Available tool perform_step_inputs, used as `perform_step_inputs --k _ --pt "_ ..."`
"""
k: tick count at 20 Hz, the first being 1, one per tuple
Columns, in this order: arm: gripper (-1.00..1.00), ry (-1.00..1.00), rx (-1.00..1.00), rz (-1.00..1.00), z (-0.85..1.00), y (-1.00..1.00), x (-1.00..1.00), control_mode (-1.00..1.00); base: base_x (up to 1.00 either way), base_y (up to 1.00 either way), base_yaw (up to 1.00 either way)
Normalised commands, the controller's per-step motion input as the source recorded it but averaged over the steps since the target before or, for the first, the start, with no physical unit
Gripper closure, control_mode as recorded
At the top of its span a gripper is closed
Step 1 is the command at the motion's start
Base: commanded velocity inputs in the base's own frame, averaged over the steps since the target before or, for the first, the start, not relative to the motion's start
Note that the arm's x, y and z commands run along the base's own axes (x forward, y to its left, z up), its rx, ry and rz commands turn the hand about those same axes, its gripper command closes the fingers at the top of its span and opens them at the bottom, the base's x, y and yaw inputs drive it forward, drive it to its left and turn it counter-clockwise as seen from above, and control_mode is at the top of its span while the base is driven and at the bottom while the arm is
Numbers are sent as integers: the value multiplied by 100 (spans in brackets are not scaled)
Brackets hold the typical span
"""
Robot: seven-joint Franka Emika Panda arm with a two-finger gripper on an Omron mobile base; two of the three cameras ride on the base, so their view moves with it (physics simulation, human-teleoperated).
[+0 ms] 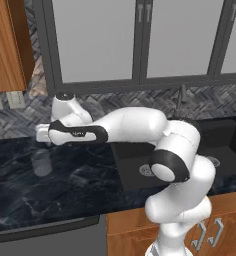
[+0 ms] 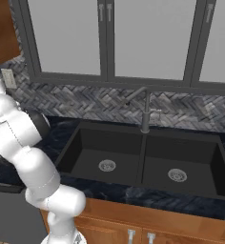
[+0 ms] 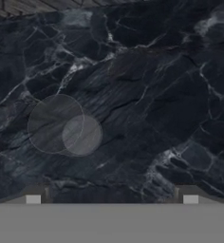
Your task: Place the glass cup in the left basin and the tupperware in the right basin of the sink.
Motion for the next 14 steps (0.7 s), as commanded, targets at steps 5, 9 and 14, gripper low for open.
perform_step_inputs --k 5,9,14 --pt "-100 1 0 0 -11 21 21 -100 0 0 0" --pt "-100 0 0 0 -19 21 17 -100 0 0 0" --pt "-100 0 0 0 -19 17 9 -100 0 0 0"
